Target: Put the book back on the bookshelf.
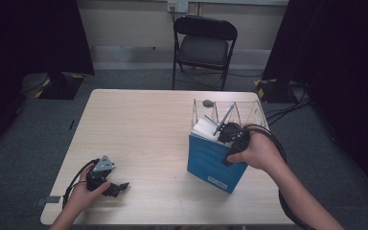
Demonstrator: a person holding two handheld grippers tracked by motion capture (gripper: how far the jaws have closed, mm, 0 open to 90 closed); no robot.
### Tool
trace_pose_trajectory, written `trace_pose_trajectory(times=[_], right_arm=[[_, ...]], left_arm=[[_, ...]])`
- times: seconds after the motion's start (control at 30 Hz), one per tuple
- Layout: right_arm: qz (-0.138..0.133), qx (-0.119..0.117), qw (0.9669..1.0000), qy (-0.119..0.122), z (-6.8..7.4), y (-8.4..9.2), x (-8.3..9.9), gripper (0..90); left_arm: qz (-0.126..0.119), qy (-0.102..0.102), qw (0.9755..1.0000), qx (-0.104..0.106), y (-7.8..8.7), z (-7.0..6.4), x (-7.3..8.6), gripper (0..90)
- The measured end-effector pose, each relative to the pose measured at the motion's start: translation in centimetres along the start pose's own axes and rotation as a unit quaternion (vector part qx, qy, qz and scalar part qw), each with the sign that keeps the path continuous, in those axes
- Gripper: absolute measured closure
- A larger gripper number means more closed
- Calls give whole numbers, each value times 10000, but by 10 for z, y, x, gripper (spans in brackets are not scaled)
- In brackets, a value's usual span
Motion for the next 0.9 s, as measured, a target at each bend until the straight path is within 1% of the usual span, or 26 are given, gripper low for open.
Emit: trace_pose_trajectory(times=[0.07, 0.1, 0.13, 0.17, 0.23, 0.3, 0.33, 0.43, 0.47, 0.5, 0.57, 0.63, 0.67, 0.7, 0.73, 0.77, 0.9], right_arm=[[-36, 20, 10000, -8, 1, 0, 0, 593], [-23, 19, 10000, 36, 2, 0, 0, 594], [-34, 34, 10000, 7, 3, 0, 0, 596], [-34, -1, 10000, -1, 4, 0, 0, 597], [-55, 34, 10000, -30, 5, 0, 0, 605], [-62, 41, 9999, -86, 6, 1, 0, 608], [-77, 83, 9999, -109, 6, 1, 0, 612], [-119, 117, 9997, -156, 9, 2, 1, 615], [-117, 118, 9996, -207, 11, 3, 2, 616], [-155, 170, 9995, -195, 11, 2, 2, 616], [-151, 133, 9995, -247, 14, 4, 3, 617], [-171, 11, 9992, -366, 15, 7, 5, 617], [-202, 43, 9992, -354, 15, 9, 6, 617], [-221, -17, 9989, -402, 16, 12, 7, 617], [-259, -15, 9988, -409, 16, 15, 8, 617], [-239, -33, 9988, -432, 15, 19, 9, 617], [-238, -34, 9977, -636, 11, 27, 15, 617]], left_arm=[[1, -4, 10000, -1, 0, 0, 0, 0], [-7, 28, 10000, 8, 0, 0, 0, 0], [-16, 23, 10000, 0, 0, 0, 0, 0], [-18, 26, 10000, 2, 0, 0, 0, 0], [-29, 68, 10000, 10, 0, -1, 0, 0], [-25, 54, 10000, 8, 0, -1, 0, 0], [-25, 58, 10000, 11, 0, -1, 0, 0], [-21, 34, 10000, 7, 0, 0, 0, 0], [-19, 31, 10000, 7, 0, 0, 0, 0], [-16, 15, 10000, 2, 0, 0, 0, 0], [-17, 16, 10000, 1, 0, 0, 0, 0], [-15, 18, 10000, 4, 0, 0, 0, 0], [-16, 17, 10000, 1, 0, 0, 0, 0], [-17, 14, 10000, 2, 0, 0, 0, 0], [-15, 13, 10000, 4, 0, 0, -1, 0], [-17, 15, 10000, 2, 0, 0, -1, 0], [-19, 11, 10000, 0, 0, 0, -1, 0]])
Point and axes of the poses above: each handheld gripper's, and its own axes: y roughly backward along the jaws, x roughly out of its underside, z roughly to its left, the point moved 7 cm from there along -y, roughly forward along the jaws, and after that the axes turned 6 degrees about z, right-handed, at the moved point
